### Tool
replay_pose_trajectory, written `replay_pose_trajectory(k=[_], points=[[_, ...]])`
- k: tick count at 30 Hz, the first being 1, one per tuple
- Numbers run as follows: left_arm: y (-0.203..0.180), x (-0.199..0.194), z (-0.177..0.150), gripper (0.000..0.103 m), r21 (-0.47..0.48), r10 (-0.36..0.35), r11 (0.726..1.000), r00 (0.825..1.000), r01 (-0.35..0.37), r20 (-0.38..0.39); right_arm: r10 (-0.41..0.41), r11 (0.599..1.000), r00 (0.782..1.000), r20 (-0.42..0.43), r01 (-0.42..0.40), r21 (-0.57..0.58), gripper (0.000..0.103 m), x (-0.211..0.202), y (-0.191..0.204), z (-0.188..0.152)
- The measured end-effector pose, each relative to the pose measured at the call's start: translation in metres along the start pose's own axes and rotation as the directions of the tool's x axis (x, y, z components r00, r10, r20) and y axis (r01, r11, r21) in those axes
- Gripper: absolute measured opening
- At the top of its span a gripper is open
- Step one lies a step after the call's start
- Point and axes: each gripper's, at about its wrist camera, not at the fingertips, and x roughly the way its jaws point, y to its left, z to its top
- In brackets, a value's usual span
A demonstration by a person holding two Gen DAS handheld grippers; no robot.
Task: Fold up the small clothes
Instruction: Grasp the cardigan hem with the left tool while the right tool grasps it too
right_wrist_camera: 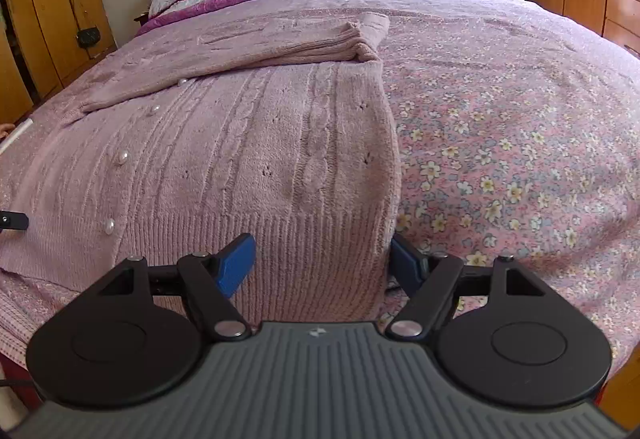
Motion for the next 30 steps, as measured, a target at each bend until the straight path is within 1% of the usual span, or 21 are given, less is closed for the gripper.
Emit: replay_pose_trajectory(k=[1, 3, 5, 7, 8, 10, 11, 12, 13, 14, 15, 17, 20, 24, 26, 28, 30], points=[[-0.001, 0.002, 0.0, 0.075, 0.001, -0.007, 1.0, 1.0, 0.007, -0.001, 0.005, 1.0, 1.0, -0.001, -0.005, 0.001, 0.077, 0.001, 0.0, 0.001], [-0.004, 0.008, 0.0, 0.072, 0.012, 0.0, 1.0, 1.0, 0.0, -0.003, 0.014, 1.0, 1.0, -0.002, -0.014, 0.004, 0.076, 0.002, 0.0, 0.0], [-0.005, 0.008, -0.001, 0.066, 0.009, 0.008, 1.0, 1.0, -0.008, 0.007, 0.018, 1.0, 1.0, 0.001, -0.018, 0.011, 0.07, 0.003, -0.002, 0.0], [-0.005, 0.007, -0.002, 0.052, 0.002, -0.005, 1.0, 1.0, 0.005, 0.015, 0.028, 0.999, 1.0, 0.006, -0.028, 0.03, 0.054, 0.002, -0.005, -0.001], [-0.005, 0.006, -0.002, 0.048, -0.001, -0.02, 1.0, 1.0, 0.02, 0.016, 0.031, 0.999, 0.999, 0.006, -0.032, 0.042, 0.051, 0.002, -0.007, -0.001], [-0.005, 0.005, -0.004, 0.039, -0.003, -0.044, 0.999, 0.999, 0.044, 0.014, 0.037, 0.997, 0.999, 0.006, -0.037, 0.063, 0.039, 0.002, -0.01, -0.002], [-0.005, 0.005, -0.004, 0.037, -0.007, -0.051, 0.999, 0.999, 0.051, 0.014, 0.041, 0.997, 0.999, 0.005, -0.042, 0.069, 0.036, 0.002, -0.011, -0.002], [-0.005, 0.005, -0.004, 0.03, -0.013, -0.062, 0.998, 0.998, 0.063, 0.017, 0.044, 0.996, 0.999, 0.006, -0.044, 0.073, 0.031, 0.003, -0.012, -0.002], [-0.005, 0.005, -0.004, 0.024, -0.017, -0.075, 0.997, 0.997, 0.075, 0.019, 0.048, 0.996, 0.999, 0.009, -0.049, 0.075, 0.024, 0.002, -0.012, -0.002], [-0.005, 0.005, -0.004, 0.021, -0.023, -0.083, 0.996, 0.996, 0.084, 0.023, 0.054, 0.995, 0.998, 0.013, -0.055, 0.079, 0.02, 0.002, -0.013, -0.002], [-0.004, 0.004, -0.003, 0.015, -0.031, -0.094, 0.995, 0.995, 0.094, 0.028, 0.061, 0.994, 0.998, 0.021, -0.063, 0.086, 0.013, 0.0, -0.014, -0.002], [-0.003, -0.001, -0.001, 0.014, -0.054, -0.122, 0.991, 0.991, 0.125, 0.051, 0.09, 0.99, 0.995, 0.049, -0.094, 0.108, 0.01, -0.004, -0.017, -0.001], [-0.007, -0.016, 0.009, 0.013, -0.058, -0.128, 0.989, 0.985, 0.135, 0.118, 0.104, 0.983, 0.987, 0.121, -0.121, 0.138, 0.009, -0.013, -0.021, 0.01], [-0.02, -0.034, 0.031, 0.013, -0.032, -0.144, 0.988, 0.966, 0.154, 0.215, 0.133, 0.967, 0.962, 0.24, -0.179, 0.182, 0.009, -0.025, -0.027, 0.037], [-0.026, -0.038, 0.045, 0.013, -0.014, -0.141, 0.989, 0.955, 0.15, 0.261, 0.113, 0.973, 0.95, 0.291, -0.165, 0.161, 0.009, -0.029, -0.027, 0.053], [-0.03, -0.039, 0.058, 0.013, -0.011, -0.131, 0.99, 0.948, 0.141, 0.291, 0.097, 0.977, 0.942, 0.323, -0.152, 0.151, 0.009, -0.03, -0.029, 0.07], [-0.036, -0.037, 0.07, 0.013, -0.013, -0.106, 0.993, 0.942, 0.116, 0.319, 0.08, 0.977, 0.933, 0.352, -0.143, 0.159, 0.009, -0.028, -0.033, 0.085]])
